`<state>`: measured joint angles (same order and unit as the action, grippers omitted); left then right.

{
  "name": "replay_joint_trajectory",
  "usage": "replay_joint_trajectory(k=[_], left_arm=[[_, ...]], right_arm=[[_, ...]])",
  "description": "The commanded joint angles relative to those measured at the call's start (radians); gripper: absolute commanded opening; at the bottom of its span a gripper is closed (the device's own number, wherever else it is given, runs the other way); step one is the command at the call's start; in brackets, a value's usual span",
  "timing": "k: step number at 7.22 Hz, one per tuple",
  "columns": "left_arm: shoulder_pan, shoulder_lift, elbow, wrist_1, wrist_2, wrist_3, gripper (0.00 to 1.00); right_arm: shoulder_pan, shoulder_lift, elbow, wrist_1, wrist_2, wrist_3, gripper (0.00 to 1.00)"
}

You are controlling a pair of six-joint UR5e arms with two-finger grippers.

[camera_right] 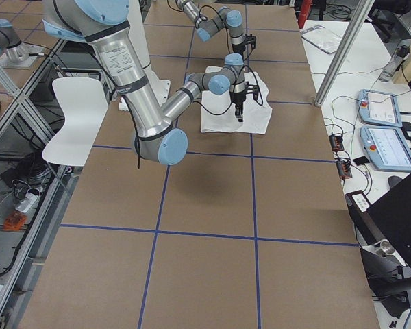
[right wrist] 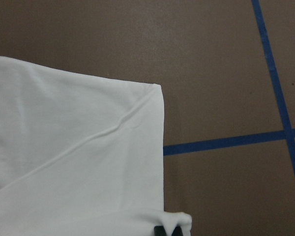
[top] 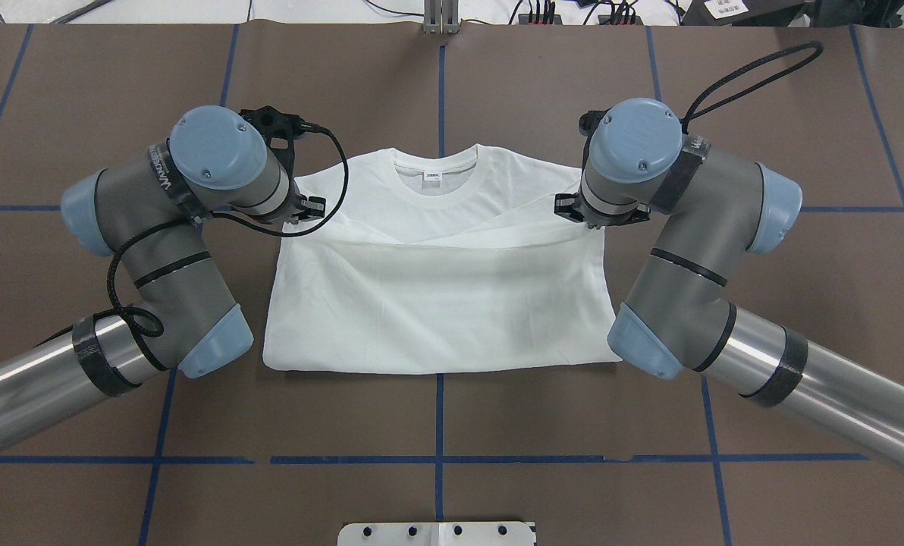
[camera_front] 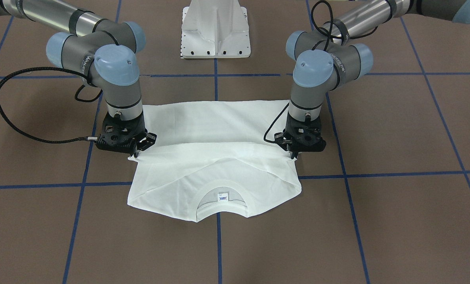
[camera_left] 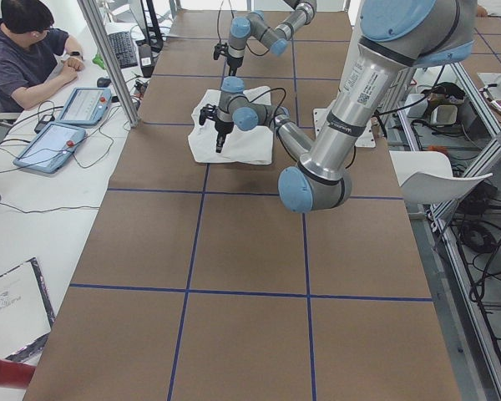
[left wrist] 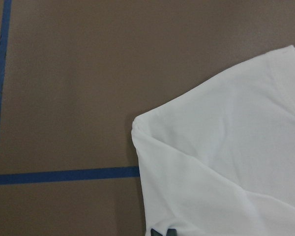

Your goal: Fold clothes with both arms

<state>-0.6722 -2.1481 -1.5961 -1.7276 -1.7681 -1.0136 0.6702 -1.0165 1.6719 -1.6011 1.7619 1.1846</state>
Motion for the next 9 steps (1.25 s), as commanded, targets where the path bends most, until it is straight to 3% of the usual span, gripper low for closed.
replay_joint_trajectory(k=[1,2,4,5,7,9], left_arm=[[-0.009,0.008,-0.03,0.0,-0.007,0.054,1.0],[-0.023,0.022,-0.071,0.0,-0.011,0.116,1.0],[-0.02,0.114,-0.164,-0.012,-0.109,0.124,1.0],[-0.009,0.172,-0.201,-0.062,-0.14,0.113,1.0],[0.044,0.323,-0.197,-0.278,-0.171,0.109,1.0],[0.097,0.333,-0.205,-0.316,-0.172,-0.001,1.0]], right_arm=[[0.005,0.001,0.011,-0.002,-0.009,0.001,1.0],[0.028,-0.004,0.029,-0.008,0.005,-0.011,1.0],[0.037,-0.039,0.084,-0.01,0.016,-0.091,1.0],[0.037,-0.043,0.097,-0.011,0.016,-0.091,1.0],[0.035,-0.045,0.101,-0.01,0.014,-0.091,1.0],[0.034,-0.045,0.103,-0.01,0.013,-0.089,1.0]])
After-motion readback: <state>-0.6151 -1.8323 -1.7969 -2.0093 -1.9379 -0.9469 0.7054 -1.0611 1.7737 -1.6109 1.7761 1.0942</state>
